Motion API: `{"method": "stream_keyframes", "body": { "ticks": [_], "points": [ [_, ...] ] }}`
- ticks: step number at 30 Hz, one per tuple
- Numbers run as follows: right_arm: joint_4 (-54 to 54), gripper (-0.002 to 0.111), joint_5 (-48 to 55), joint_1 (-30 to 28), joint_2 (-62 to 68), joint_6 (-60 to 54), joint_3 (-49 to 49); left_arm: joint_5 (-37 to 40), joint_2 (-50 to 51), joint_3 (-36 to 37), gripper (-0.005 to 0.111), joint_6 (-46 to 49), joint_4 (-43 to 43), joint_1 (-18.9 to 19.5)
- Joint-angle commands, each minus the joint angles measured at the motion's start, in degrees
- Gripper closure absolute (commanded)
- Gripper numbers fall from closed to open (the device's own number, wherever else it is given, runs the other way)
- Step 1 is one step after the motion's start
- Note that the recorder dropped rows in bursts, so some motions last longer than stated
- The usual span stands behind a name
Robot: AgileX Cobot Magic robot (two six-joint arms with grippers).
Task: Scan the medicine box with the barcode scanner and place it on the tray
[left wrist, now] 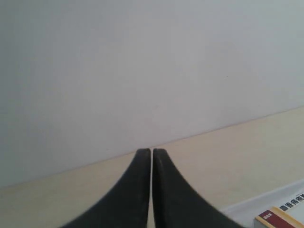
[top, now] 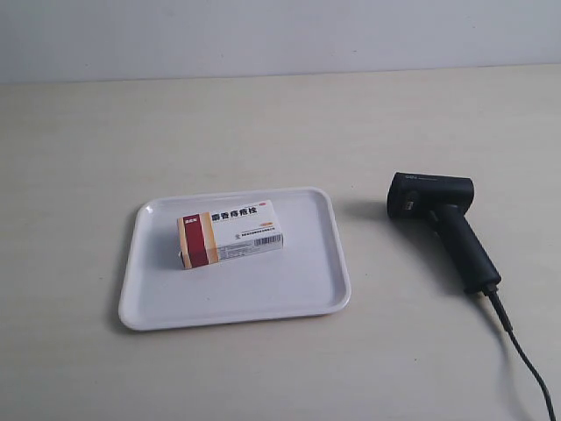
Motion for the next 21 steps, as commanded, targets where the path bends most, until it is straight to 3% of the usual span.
{"method": "stream_keyframes", "body": {
  "ticks": [1,5,13,15,18,21],
  "points": [
    [-0.10,0.108,0.05,-0.17,-0.15,-0.10,0.30,-1.34,-0.86,1.04,0.103,0.74,2.46,0.25],
    [-0.10,0.108,0.05,-0.17,-0.15,-0.10,0.30,-3.17,-0.95,1.04,0.103,6.81,-1.59,0.25],
    [-0.10,0.108,0.05,-0.17,-0.15,-0.10,0.30,-4.30,-0.69,1.04,0.103,6.45,-1.59,0.25],
    [-0.10,0.108,0.05,-0.17,-0.15,-0.10,0.30,-4.44,-0.79,1.04,0.103,1.47,-0.01,0.25],
    [-0.10,0.108,0.15,-0.17,-0.15,-0.10,0.30,-4.51,-2.08,1.04,0.103,-21.88,22.63,0.25],
    [-0.10,0.108,0.26,-0.17,-0.15,-0.10,0.30,-4.23,-3.41,1.04,0.103,-63.33,63.42,0.25]
  ]
}}
